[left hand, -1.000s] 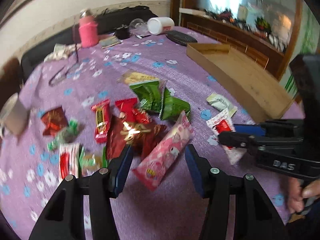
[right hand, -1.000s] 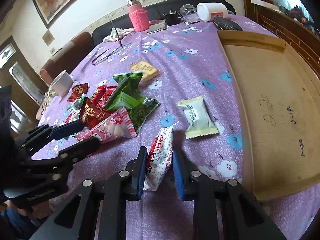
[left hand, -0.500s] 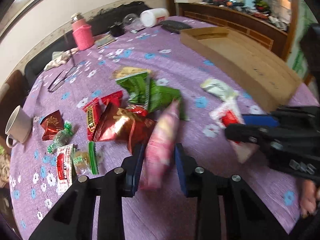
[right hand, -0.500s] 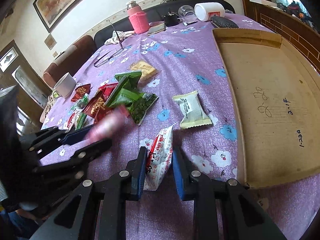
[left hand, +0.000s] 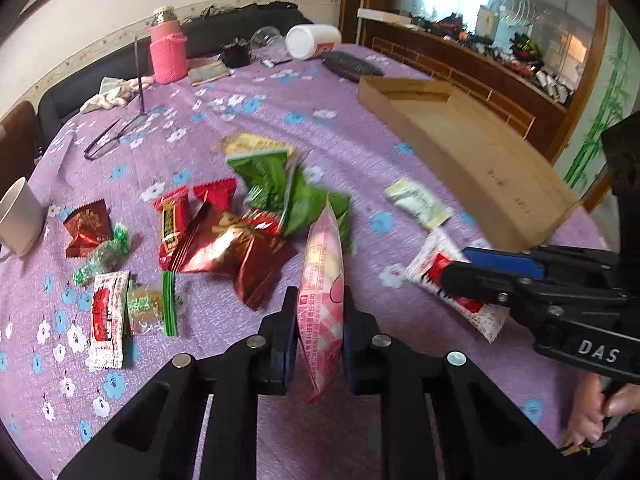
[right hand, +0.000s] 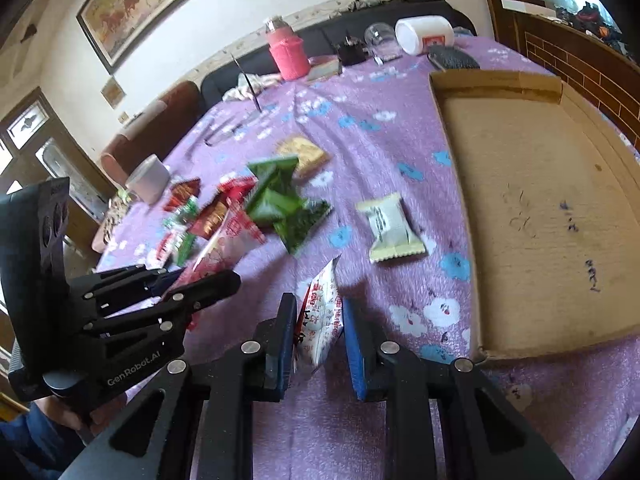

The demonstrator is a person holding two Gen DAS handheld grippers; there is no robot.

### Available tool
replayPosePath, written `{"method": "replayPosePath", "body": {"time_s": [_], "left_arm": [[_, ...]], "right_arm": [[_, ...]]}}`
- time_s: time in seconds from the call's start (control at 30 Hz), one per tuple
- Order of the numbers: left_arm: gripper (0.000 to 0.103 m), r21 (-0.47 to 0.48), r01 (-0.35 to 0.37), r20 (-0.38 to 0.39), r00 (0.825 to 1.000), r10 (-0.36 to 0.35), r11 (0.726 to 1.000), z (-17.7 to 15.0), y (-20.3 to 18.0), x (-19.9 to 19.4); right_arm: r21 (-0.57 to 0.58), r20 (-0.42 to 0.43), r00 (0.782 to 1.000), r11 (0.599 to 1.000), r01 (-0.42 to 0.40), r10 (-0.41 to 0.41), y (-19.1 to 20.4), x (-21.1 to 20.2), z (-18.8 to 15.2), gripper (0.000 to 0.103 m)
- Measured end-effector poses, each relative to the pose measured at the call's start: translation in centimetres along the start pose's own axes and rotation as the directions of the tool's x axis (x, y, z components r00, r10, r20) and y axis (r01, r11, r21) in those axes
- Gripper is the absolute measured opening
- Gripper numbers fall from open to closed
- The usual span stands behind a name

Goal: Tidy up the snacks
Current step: 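Carry the pink candy in the left gripper toward the cardboard tray while the right gripper carries a red-white packet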

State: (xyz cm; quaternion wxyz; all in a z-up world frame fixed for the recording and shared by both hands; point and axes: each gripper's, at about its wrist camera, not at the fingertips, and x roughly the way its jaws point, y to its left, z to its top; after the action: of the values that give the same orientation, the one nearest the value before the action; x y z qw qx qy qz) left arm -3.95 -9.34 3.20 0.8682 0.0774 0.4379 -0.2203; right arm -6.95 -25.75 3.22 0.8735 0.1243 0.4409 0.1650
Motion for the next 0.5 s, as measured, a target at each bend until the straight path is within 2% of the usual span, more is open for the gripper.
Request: {"method": "replayPosePath", "body": {"time_s": [0.27,0.37,0.5], "left_arm": [[0.018,-0.005,0.04,0.046,0.998,-0.04,0.999,1.5,-1.3,-1.6],[0.018,-0.017,0.065,0.051,0.997,-0.064,0.998,2.3,-1.5,-1.9],[0.018,-0.013,0.061,0.072,0.996,-0.06,0.998,3.3,-1.9,-2.4]], "right_arm": [[0.021,0.005,1.0,1.0,-0.002,0.002,-0.8,-0.8,0.4,0.018],[0.054,0.035,0.999,0.998,-0.04,0.038,-1.5,-1.7,0.8,0.018],[0.048,0.055,0.998,0.998,-0.026,0.023,-2.1,-2.9,1.6,0.018]]}}
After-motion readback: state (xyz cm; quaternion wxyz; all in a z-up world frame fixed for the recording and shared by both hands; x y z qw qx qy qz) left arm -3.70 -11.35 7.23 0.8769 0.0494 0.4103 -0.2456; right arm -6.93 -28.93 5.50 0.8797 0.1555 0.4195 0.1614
